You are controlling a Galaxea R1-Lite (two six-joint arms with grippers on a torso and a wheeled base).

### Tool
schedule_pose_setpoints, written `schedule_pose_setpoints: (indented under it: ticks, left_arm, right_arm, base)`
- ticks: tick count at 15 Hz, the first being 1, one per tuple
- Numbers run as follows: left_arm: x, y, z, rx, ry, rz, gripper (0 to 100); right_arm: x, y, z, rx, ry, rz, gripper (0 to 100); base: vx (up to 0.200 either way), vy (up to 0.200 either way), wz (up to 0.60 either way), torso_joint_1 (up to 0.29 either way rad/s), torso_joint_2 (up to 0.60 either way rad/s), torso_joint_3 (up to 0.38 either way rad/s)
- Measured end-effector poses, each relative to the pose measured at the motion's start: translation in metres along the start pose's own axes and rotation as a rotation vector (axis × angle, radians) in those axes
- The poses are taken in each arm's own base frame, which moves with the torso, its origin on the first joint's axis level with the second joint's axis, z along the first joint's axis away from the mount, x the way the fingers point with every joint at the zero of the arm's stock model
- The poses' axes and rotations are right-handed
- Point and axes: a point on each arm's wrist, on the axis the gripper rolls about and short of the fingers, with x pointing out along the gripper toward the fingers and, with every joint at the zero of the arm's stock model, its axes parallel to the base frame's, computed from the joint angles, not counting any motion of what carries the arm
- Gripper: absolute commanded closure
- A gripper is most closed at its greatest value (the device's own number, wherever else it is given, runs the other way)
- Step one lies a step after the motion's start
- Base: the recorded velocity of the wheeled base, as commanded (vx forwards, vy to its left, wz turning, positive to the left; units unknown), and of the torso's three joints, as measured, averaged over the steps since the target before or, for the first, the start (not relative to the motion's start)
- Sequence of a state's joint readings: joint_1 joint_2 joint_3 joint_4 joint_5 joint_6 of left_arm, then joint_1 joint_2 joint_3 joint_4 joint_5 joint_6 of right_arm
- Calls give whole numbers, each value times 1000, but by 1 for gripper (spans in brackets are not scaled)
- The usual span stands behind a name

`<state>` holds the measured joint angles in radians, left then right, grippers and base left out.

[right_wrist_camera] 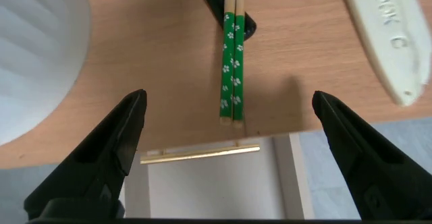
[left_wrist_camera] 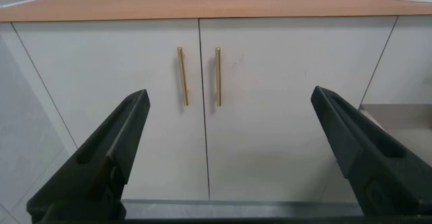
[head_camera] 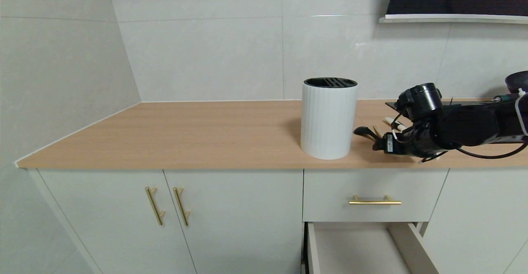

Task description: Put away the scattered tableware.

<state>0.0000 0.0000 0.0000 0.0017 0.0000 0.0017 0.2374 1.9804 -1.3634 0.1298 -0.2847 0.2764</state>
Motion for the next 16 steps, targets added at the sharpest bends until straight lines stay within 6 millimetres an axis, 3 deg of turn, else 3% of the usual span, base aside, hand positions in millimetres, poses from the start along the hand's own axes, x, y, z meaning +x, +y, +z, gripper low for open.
schedule_pose_setpoints:
  ticks: [5,6,12,16]
  left_arm:
    - [0,0,0,0,0,0,0]
    - [0,0,0,0,0,0,0]
    - [0,0,0,0,0,0,0]
    - [0,0,0,0,0,0,0]
  right_arm:
    - [8,1,-2,-1,6,-4,0]
    - [8,1,-2,0,4,-3,100]
    - [9,1,-2,0,4,-4,100]
    - [-5,-3,4,11,-22,-1,100]
  base:
    - [0,0,0,0,0,0]
    - [0,0,0,0,0,0]
    - [0,0,0,0,0,0]
    - [0,0,0,0,0,0]
